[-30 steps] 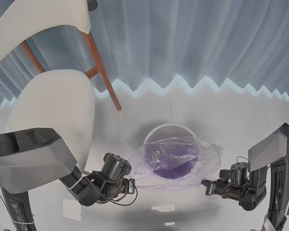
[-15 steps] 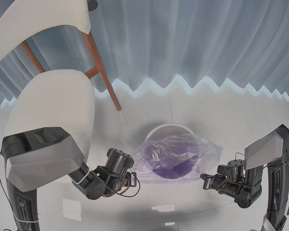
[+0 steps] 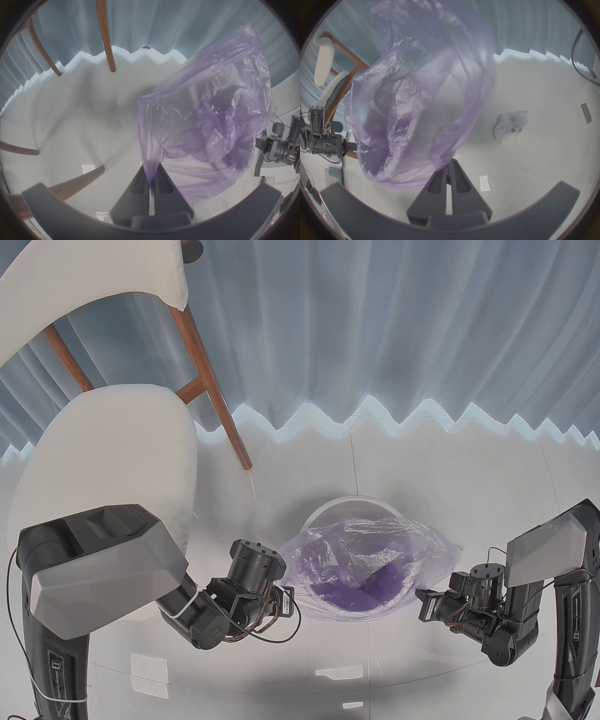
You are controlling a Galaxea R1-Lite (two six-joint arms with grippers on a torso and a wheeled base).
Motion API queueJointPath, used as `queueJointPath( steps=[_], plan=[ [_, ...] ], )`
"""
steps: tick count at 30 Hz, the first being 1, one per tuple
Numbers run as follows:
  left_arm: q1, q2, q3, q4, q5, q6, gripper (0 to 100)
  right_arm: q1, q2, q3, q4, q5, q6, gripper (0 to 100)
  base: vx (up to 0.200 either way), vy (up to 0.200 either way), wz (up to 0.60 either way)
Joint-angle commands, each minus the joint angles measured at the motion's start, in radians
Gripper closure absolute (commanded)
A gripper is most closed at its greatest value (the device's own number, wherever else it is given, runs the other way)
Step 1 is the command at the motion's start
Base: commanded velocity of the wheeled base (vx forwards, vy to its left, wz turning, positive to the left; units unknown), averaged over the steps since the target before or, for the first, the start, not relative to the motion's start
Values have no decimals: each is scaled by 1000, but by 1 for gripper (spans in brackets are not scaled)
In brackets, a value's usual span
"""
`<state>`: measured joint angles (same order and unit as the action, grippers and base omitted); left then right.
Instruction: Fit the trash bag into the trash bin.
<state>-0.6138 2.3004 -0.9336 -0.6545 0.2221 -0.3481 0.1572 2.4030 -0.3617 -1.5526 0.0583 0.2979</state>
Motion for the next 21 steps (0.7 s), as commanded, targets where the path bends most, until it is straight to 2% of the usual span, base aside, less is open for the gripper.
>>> queueJointPath(
  steps=[1,6,11,21],
  plan=[
    [0,16,-4,-8,0,0,100,-1,-4,-13,-15,0,0,100,0,0,0],
    [2,27,-7,-10,2,1,100,-1,-1,-20,-15,0,0,100,0,0,0],
    [25,65,-37,-10,36,0,100,-1,8,-23,-15,-12,0,100,0,0,0],
    [31,90,-99,-14,29,0,100,2,10,-26,-15,-15,-2,100,0,0,0]
  ],
)
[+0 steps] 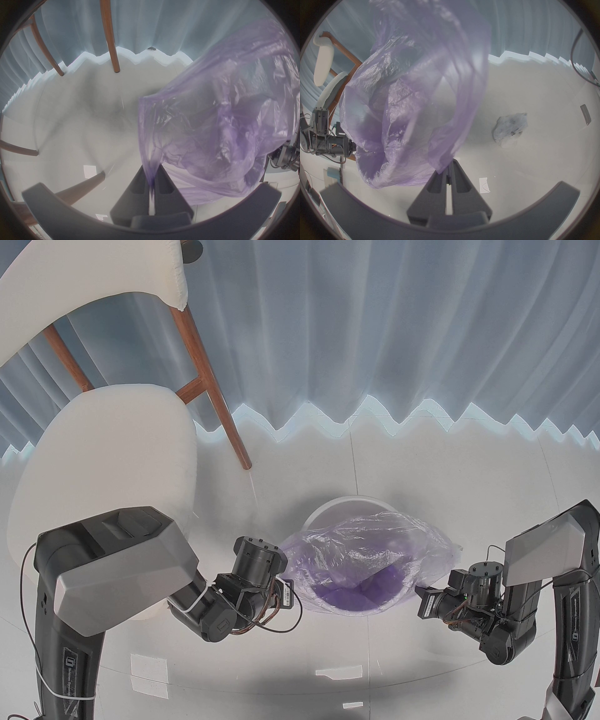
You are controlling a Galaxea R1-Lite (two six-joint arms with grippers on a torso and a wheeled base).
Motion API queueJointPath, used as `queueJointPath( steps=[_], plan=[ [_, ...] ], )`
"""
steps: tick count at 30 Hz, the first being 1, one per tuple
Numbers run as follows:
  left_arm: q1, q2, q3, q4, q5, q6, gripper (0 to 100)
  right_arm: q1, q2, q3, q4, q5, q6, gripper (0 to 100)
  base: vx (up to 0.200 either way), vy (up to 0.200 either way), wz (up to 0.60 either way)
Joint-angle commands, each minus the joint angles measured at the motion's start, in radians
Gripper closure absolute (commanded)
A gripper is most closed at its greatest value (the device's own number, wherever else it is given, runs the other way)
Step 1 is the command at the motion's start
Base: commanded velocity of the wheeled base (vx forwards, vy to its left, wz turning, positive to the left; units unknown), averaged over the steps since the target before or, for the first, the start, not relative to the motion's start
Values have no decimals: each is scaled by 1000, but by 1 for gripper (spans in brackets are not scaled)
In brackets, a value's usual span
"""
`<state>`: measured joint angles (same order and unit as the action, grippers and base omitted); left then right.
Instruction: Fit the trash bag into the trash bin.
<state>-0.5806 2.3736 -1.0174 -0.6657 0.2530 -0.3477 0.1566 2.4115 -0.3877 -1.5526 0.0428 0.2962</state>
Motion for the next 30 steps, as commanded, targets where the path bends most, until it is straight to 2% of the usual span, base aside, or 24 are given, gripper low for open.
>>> queueJointPath(
  steps=[1,5,6,12,20,21,23,30],
  plan=[
    [-5,19,-21,-12,-3,-1,100,3,0,0,-15,0,0,100,0,0,0],
    [-5,21,-29,-26,-3,16,100,3,-2,7,-15,0,-5,100,0,0,0],
    [-5,21,-27,-26,-3,18,0,3,-2,7,-15,0,-6,0,0,0,0],
    [-8,4,22,-58,-3,27,0,1,-31,55,-17,0,-19,0,0,0,0],
    [-24,-109,283,-215,-6,39,0,1,-144,191,-17,22,-49,0,0,0,0],
    [-24,-109,283,-215,-6,39,0,1,-144,191,-17,22,-49,0,0,0,0],
    [-31,-146,361,-285,-9,56,0,1,-190,243,-17,40,-54,0,0,0,0],
    [-91,-211,447,-388,-49,73,0,3,-258,309,-17,46,-55,0,0,0,0]
  ],
)
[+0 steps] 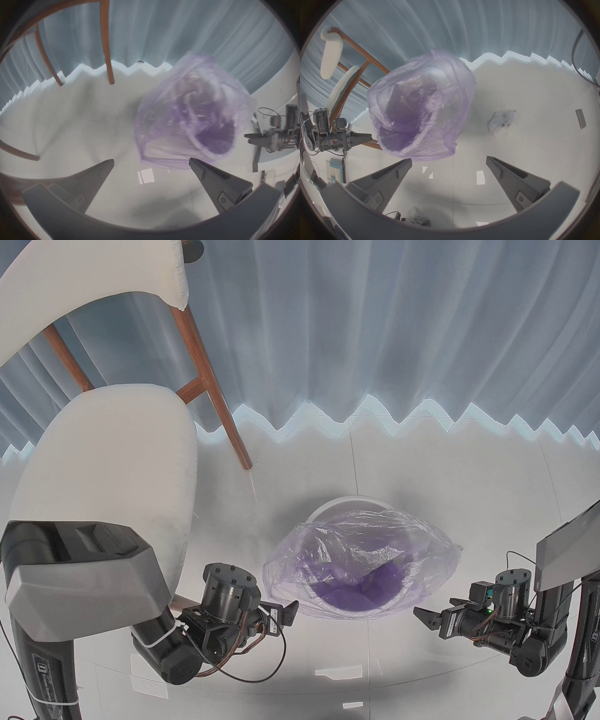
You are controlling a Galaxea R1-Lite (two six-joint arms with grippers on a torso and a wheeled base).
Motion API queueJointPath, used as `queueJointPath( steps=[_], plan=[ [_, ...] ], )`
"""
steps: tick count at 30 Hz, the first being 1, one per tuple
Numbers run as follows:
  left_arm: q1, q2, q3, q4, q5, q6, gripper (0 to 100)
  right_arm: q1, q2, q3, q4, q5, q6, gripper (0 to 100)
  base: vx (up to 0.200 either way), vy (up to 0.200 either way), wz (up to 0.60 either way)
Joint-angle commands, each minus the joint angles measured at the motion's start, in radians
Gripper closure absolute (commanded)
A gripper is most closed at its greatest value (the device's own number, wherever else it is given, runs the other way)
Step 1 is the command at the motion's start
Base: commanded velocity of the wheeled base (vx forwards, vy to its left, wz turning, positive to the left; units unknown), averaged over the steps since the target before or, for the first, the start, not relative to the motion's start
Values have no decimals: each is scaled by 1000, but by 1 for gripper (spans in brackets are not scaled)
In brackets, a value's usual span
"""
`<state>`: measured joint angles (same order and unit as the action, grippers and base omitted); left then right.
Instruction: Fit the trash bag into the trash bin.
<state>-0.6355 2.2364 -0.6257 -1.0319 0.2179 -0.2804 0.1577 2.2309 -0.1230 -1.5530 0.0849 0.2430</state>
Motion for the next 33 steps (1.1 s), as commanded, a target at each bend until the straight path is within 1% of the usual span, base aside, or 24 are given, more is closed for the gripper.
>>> queueJointPath(
  steps=[1,2,6,8,10,11,13,14,16,17,18,19,22,23,24,26,27,28,30,31,32,33],
  plan=[
    [-61,-96,66,-39,-28,6,0,2,-100,55,-16,7,-2,0,0,0,0],
    [-64,-101,67,-40,-31,6,0,2,-105,57,-16,10,-2,0,0,0,0],
    [-101,-182,83,-68,-54,6,0,-7,-201,92,-16,82,7,0,0,0,0],
    [-116,-253,87,-88,-60,4,0,-38,-264,123,-13,121,9,0,0,0,0],
    [-122,-328,95,-105,-87,4,0,-58,-326,123,-15,154,18,0,0,0,0],
    [-122,-328,95,-105,-87,4,0,-58,-326,123,-15,154,18,0,0,0,0],
    [-121,-426,112,-94,-137,-5,0,-89,-401,123,-12,216,29,0,0,0,0],
    [-116,-448,106,-88,-149,-11,0,-93,-413,123,-10,230,30,0,0,0,0],
    [-105,-495,54,-27,-201,-29,0,-109,-441,121,-7,246,29,0,0,0,0],
    [-104,-501,41,-13,-209,-31,0,-110,-444,120,-7,246,29,0,0,0,0],
    [-93,-529,-12,49,-227,-48,0,-112,-453,112,-6,248,30,0,0,0,0],
    [-85,-564,-84,145,-247,-85,0,-112,-456,103,2,250,30,0,0,0,0],
    [-79,-612,-180,343,-288,-172,0,-113,-458,74,36,250,29,0,0,0,0],
    [-73,-618,-192,374,-305,-187,0,-113,-458,55,48,250,30,0,0,0,0],
    [-58,-621,-209,405,-338,-203,0,-115,-458,16,73,250,30,0,0,0,0],
    [-39,-618,-223,403,-379,-207,0,-118,-470,-55,131,250,30,0,0,0,0],
    [-33,-615,-233,401,-394,-212,0,-124,-485,-101,192,250,30,0,0,0,0],
    [-30,-610,-244,401,-396,-226,0,-130,-502,-144,261,250,29,0,0,0,0],
    [-35,-587,-270,401,-388,-283,0,-133,-543,-230,413,250,30,0,0,0,0],
    [-38,-584,-275,401,-387,-296,0,-133,-551,-245,438,250,30,0,0,0,0],
    [-50,-578,-282,397,-373,-387,0,-142,-585,-317,574,250,32,0,0,0,0],
    [-55,-580,-285,394,-374,-425,0,-147,-593,-339,625,250,32,0,0,0,0]
  ],
)
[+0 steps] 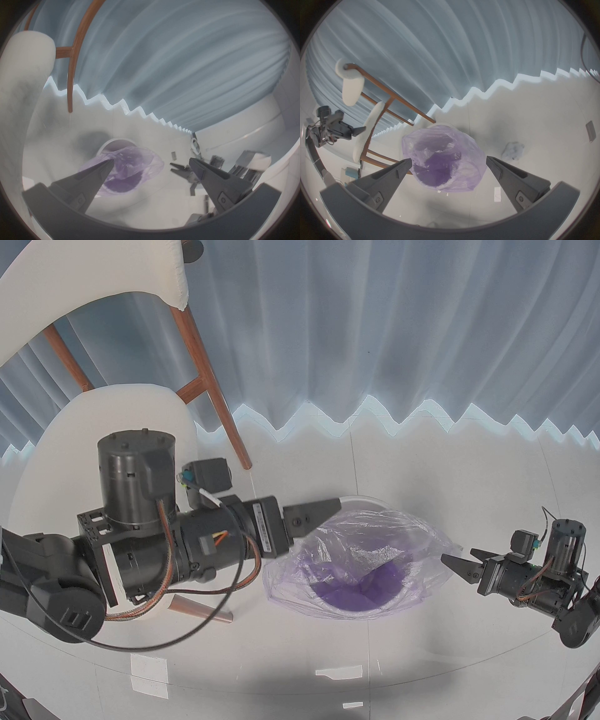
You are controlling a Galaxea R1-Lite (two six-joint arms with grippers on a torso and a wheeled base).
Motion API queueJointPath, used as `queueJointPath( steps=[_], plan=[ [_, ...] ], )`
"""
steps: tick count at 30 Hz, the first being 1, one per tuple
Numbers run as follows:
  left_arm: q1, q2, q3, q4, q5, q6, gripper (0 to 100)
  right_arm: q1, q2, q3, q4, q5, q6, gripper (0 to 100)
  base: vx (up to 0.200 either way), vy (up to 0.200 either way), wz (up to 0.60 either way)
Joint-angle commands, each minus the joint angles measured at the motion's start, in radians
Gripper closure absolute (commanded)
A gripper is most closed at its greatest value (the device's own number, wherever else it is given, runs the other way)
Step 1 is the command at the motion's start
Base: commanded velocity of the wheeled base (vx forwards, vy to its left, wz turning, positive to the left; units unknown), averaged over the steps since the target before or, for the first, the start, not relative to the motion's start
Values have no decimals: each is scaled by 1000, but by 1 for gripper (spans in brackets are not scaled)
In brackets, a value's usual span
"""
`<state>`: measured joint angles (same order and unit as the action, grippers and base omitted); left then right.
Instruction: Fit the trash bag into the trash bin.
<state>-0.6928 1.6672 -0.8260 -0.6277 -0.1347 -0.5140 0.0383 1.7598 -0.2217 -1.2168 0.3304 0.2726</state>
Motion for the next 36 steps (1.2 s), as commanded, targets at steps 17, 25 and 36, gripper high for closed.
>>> queueJointPath(
  steps=[17,25,36],
  plan=[
    [53,39,-84,-32,-97,-204,0,-51,-82,-444,617,145,-102,0,0,0,0],
    [93,164,-85,-33,-109,197,0,-80,52,-455,488,223,-161,0,0,0,0],
    [53,269,-104,-95,-151,310,0,-75,115,-430,441,245,-184,0,0,0,0]
  ],
)
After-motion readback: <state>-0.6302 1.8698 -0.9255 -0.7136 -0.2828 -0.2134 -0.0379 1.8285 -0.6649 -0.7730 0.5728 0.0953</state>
